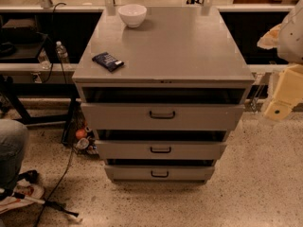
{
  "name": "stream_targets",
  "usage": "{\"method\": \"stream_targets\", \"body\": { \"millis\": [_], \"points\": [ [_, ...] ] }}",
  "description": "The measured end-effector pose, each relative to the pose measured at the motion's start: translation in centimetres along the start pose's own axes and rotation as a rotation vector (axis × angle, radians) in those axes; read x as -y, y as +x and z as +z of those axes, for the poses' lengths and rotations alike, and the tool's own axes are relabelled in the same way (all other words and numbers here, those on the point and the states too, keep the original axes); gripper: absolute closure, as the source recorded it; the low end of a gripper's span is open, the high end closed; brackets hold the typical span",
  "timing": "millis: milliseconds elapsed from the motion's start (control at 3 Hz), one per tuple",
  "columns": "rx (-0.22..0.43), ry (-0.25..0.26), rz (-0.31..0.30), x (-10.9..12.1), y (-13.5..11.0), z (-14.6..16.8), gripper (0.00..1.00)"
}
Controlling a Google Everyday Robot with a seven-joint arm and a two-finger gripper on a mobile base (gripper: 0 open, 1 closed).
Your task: Open top drawer
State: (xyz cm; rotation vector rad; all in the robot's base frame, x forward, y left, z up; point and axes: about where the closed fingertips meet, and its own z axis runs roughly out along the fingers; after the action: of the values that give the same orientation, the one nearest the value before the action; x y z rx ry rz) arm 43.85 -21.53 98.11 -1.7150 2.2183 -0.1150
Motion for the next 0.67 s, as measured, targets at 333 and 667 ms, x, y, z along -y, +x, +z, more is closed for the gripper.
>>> {"method": "stream_targets", "body": {
  "millis": [333,667],
  "points": [
    [0.000,0.000,0.000,0.0,0.0,0.0,0.00],
    [-0.007,-0.013,-0.002,-0.4,0.1,1.7,0.00]
  ]
}}
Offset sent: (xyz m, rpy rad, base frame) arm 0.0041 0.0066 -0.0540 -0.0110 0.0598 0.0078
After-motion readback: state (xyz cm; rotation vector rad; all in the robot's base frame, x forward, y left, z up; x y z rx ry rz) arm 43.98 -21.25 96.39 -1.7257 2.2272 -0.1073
